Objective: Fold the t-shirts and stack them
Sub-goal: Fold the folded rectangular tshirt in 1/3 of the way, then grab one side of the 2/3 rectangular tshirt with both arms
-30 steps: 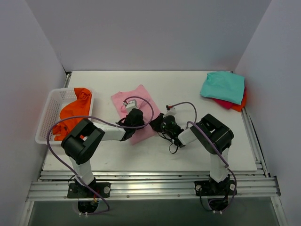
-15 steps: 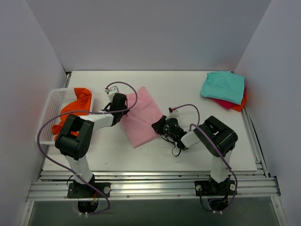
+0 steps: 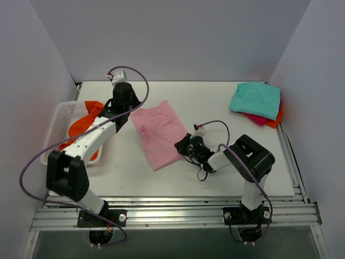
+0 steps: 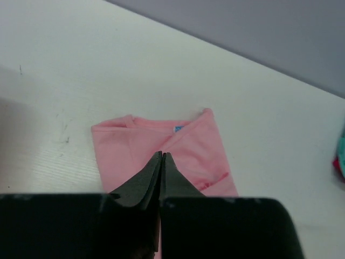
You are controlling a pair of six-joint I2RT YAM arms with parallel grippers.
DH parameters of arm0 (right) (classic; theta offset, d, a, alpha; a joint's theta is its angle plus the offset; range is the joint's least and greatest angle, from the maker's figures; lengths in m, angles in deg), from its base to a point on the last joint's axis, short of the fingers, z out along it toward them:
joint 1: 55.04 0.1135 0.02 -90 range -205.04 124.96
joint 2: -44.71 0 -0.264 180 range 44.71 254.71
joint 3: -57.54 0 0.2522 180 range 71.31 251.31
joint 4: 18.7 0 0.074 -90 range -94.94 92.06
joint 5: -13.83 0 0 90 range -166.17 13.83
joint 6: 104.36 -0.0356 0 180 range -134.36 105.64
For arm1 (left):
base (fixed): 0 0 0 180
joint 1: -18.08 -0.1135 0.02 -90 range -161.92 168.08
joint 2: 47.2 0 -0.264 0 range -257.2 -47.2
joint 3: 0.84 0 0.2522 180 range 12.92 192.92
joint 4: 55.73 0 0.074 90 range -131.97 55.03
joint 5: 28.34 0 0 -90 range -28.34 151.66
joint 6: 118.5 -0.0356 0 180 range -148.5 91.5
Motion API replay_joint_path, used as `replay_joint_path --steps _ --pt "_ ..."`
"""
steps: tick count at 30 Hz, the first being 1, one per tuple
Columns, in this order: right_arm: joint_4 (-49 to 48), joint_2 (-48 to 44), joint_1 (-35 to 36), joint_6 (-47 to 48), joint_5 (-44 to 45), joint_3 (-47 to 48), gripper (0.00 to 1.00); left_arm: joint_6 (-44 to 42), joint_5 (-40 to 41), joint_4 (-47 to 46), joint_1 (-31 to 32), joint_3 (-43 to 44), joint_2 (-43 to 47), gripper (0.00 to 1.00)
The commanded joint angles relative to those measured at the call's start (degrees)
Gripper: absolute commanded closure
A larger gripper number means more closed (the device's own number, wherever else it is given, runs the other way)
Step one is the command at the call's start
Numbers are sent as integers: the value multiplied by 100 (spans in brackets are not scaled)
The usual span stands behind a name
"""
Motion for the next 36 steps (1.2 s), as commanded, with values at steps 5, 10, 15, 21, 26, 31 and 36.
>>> replay_joint_path --steps 5,10,15,21,26,31,36 --pt "1927 -1067 667 197 1085 110 74 360 8 619 1365 -1641 2379 75" --pt "3407 -2450 791 724 2325 479 22 995 290 303 2288 -3086 3226 42" --pt "4322 -3312 852 717 2853 568 22 1820 738 232 3343 -4158 3411 21" --pt "4982 -4094 879 444 3257 112 21 2682 730 -190 3854 -4705 3025 21" --pt "5132 -4166 870 304 3232 -118 21 3087 686 -339 3986 -4749 2674 21" --pt "4694 -3692 852 145 3021 -381 21 3289 519 -901 4083 -4802 2235 21" --pt "4526 -3357 817 180 2994 -320 21 3342 291 -1095 4127 -4705 1759 31"
